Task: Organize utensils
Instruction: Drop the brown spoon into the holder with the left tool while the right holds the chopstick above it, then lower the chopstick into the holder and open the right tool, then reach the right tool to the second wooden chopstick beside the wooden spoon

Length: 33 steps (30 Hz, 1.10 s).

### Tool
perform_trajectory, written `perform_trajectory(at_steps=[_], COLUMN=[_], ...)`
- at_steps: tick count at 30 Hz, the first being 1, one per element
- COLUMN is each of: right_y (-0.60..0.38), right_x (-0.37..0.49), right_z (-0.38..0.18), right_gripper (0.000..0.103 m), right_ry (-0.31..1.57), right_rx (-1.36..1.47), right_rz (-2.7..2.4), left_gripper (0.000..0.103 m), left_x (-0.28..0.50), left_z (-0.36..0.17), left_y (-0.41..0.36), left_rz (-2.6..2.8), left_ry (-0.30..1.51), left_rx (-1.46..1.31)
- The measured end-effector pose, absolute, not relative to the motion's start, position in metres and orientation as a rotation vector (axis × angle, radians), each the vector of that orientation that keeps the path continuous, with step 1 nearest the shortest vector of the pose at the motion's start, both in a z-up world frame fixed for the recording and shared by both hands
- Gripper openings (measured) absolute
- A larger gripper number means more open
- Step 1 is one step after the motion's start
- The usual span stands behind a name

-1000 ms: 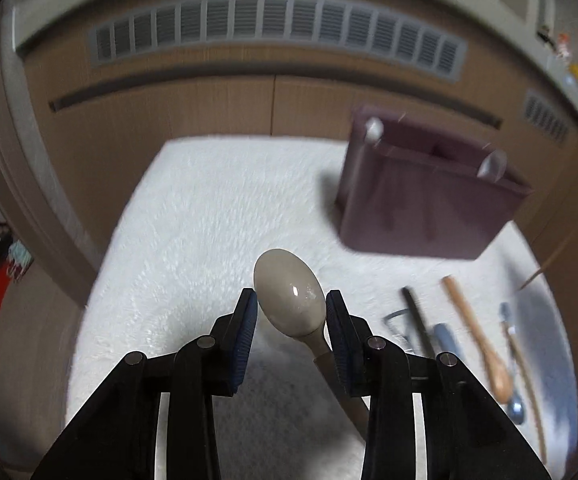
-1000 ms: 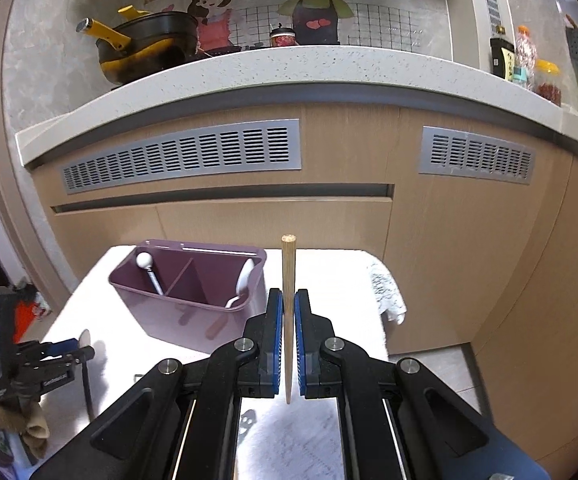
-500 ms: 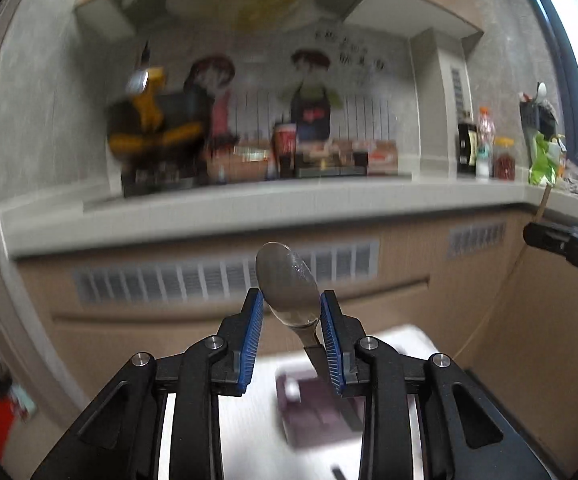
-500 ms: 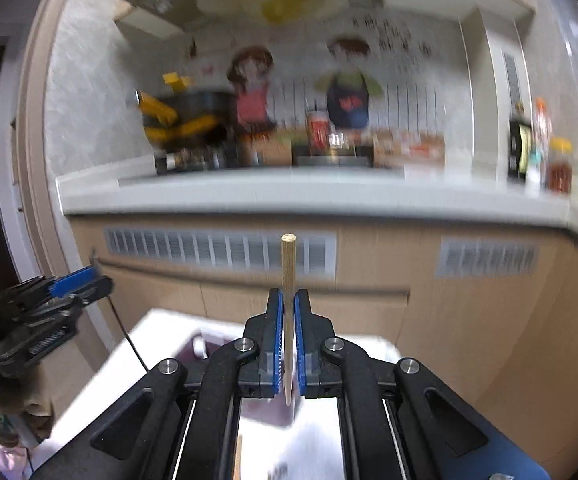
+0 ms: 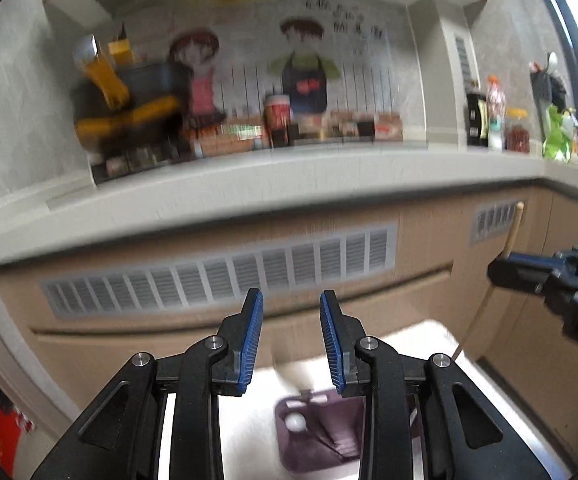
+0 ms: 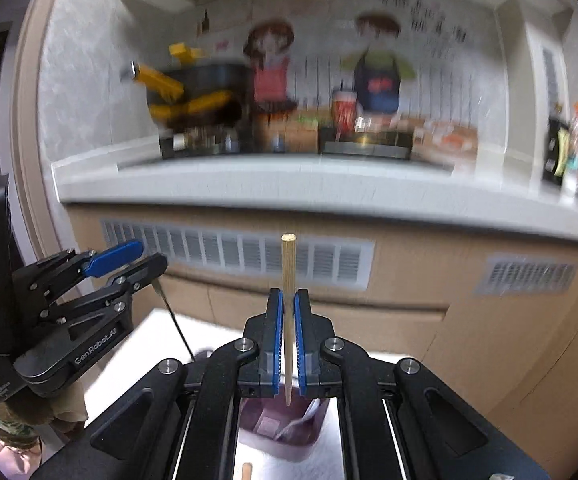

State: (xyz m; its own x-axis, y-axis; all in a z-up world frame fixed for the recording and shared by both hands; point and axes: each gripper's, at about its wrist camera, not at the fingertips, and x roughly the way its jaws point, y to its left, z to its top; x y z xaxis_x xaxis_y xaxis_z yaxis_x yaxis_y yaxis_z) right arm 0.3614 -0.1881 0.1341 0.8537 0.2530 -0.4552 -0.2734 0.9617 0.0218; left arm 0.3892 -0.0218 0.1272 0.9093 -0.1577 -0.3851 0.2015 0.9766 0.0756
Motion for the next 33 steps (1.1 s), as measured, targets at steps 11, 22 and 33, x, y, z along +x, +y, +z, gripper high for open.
perform_trajectory(at_steps=[11,22,33], right_y=[-0.205,-0.245,-0.25], right_x=[0.395,0.322,0.241], right_z=[0.051,0.006,-0.05], right_gripper=[0.04,0.076,0.087], right_ry=[0.68,0.698,0.817], right_rx=[-0.021,-0.076,-0.141], right_rz=[0.225,0.043,0.028], left_gripper=[0.047,0.06,0.073], left_x=[0.405,0.316,0.229], left_z=[0.047,-0.009,-0.042], left_y=[-0.003,0.003,-0.017], left_rz=[-0.245,-0.231,-0.259], left_ry=[0.654,0.765,0.852], left_rx=[-0.05,-0.089,-0.029])
